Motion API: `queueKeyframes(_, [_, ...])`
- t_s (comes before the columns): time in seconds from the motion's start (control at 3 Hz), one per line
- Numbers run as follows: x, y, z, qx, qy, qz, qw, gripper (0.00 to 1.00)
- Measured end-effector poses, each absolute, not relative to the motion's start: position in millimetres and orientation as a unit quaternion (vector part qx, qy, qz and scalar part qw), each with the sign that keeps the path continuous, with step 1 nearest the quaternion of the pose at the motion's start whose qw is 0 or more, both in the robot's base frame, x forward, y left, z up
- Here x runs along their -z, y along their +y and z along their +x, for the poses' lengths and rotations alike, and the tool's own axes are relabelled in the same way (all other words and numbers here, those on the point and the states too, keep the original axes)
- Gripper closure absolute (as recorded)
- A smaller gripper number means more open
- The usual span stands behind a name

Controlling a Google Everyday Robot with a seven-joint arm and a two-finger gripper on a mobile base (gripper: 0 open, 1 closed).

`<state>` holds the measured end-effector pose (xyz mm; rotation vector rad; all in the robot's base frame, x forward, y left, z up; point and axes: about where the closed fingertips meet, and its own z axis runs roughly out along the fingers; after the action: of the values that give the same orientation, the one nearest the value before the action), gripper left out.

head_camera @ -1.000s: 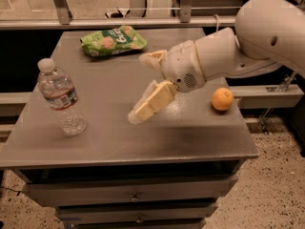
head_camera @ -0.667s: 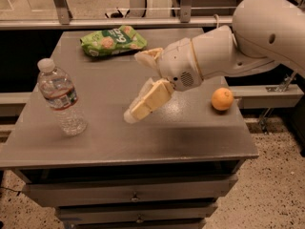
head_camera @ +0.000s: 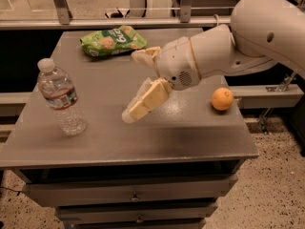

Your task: Move water bottle near green rice chip bag

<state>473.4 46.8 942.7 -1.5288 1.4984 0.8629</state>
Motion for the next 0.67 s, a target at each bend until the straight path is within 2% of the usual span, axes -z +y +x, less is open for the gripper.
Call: queueKeyframes(0.67, [-938,122,489,-0.415,0.511,-0.601,0.453,0.0])
